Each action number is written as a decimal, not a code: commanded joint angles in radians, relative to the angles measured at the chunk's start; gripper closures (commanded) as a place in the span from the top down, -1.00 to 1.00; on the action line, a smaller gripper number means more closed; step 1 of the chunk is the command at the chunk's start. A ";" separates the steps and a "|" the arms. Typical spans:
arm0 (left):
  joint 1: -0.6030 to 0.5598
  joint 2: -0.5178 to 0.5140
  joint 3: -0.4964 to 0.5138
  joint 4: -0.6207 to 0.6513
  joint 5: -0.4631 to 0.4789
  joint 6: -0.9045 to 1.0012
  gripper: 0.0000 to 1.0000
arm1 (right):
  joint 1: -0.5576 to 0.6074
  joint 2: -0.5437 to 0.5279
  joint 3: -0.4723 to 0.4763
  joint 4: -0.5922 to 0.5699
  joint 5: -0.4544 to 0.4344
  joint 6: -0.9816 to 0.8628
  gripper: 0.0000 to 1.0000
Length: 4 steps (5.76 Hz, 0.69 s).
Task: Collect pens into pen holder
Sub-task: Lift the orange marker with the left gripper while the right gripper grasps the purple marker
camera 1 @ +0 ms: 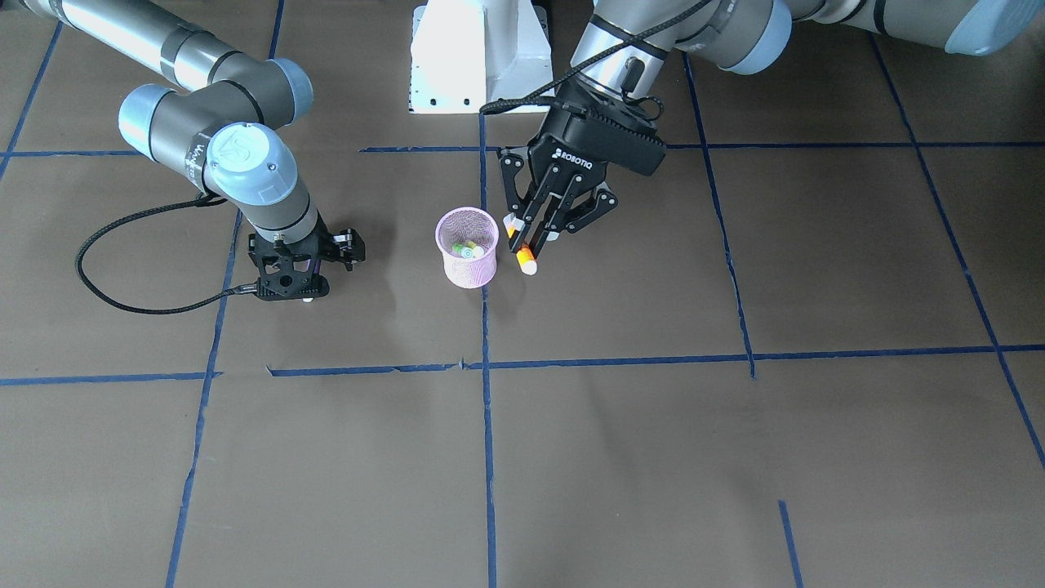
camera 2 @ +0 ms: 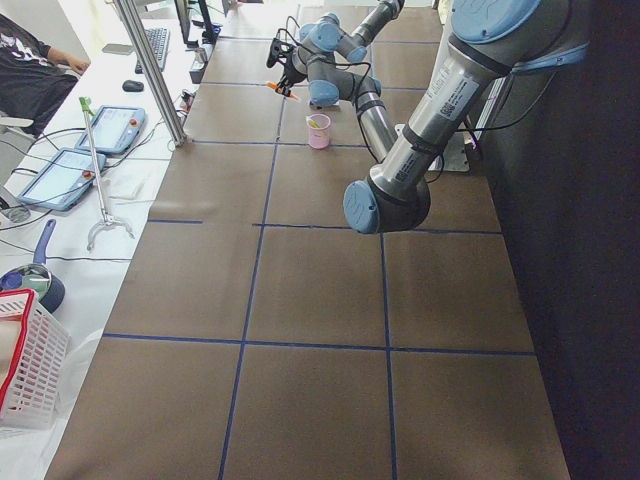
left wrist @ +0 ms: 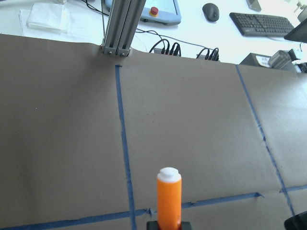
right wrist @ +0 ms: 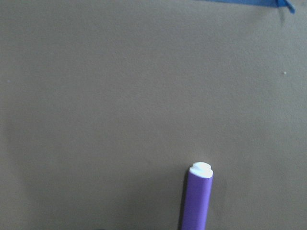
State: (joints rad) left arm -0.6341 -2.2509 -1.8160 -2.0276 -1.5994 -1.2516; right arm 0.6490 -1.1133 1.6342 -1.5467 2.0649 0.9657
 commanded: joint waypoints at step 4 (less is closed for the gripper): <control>0.186 0.120 0.050 -0.360 0.376 -0.088 -1.00 | 0.031 -0.007 0.000 0.000 0.021 0.001 1.00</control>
State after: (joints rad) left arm -0.4960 -2.1611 -1.7830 -2.3189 -1.3076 -1.3400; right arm 0.6788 -1.1184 1.6337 -1.5462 2.0776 0.9643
